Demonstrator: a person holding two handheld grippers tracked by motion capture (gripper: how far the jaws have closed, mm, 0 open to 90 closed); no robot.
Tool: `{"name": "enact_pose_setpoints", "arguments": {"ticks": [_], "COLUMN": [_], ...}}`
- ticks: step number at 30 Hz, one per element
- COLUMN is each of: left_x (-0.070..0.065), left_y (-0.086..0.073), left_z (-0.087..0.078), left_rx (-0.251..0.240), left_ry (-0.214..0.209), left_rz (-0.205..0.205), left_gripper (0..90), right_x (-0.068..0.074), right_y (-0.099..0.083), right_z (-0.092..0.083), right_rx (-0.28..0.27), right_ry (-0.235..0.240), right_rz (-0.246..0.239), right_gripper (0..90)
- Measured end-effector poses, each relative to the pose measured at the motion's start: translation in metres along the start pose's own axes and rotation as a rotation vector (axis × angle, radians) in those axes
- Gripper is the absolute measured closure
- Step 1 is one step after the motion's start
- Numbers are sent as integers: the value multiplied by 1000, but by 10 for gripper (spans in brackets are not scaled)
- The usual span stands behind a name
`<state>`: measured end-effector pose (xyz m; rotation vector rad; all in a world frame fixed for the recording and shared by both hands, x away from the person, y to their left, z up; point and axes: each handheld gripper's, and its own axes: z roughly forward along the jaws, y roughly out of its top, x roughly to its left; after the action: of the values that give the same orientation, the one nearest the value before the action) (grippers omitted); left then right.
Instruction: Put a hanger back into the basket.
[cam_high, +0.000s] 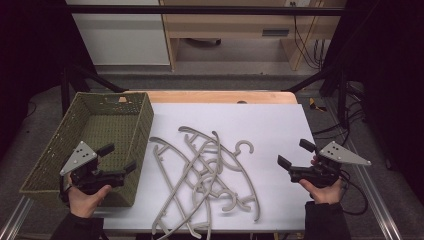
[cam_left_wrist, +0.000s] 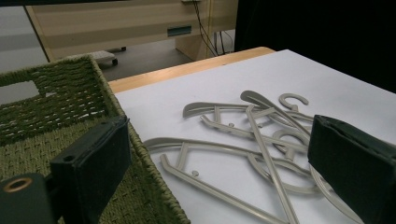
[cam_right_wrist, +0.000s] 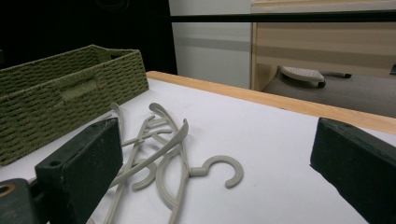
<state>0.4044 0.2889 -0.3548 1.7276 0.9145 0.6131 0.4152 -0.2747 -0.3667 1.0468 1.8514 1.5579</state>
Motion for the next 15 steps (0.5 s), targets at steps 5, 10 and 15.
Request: {"name": "enact_pose_setpoints", "arguments": {"ticks": [5, 10, 15], "left_x": [-6, -17, -27], "left_y": [1, 2, 2], "left_z": [2, 5, 11], "left_rx": [14, 29, 51], "left_ry": [-14, -42, -62], "left_rz": [18, 31, 49], "left_gripper": [59, 73, 86], "right_x": [0, 1, 4], "right_y": [-1, -1, -2], "right_z": [1, 2, 6], "right_rx": [10, 15, 33], "right_ry": [-6, -3, 4], "right_rz": [0, -1, -11], "right_gripper": [26, 26, 26]}}
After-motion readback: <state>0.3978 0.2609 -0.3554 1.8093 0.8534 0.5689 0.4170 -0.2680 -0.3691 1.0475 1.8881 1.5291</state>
